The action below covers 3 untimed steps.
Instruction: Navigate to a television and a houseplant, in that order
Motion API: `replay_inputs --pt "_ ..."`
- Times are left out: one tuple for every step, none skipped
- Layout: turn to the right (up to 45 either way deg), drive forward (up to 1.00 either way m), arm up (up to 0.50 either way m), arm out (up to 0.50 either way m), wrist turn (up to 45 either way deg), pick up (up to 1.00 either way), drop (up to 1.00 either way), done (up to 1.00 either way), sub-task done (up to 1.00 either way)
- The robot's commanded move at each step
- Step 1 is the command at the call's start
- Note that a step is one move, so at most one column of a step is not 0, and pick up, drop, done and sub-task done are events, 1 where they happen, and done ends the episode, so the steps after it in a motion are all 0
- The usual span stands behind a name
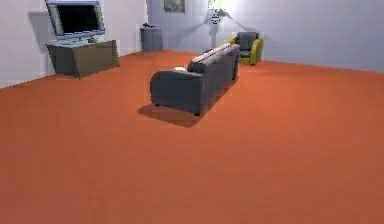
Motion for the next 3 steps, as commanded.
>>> replay_inputs --pt "15.0 0.00 0.00 0.00 0.0 0.00 0.00 0.00 0.00" --pt "0.0 0.40 0.00 0.00 0.0 0.00 0.00 0.00 0.00" --pt "45.0 0.00 0.00 0.00 0.0 0.00 0.00 0.00 0.00"
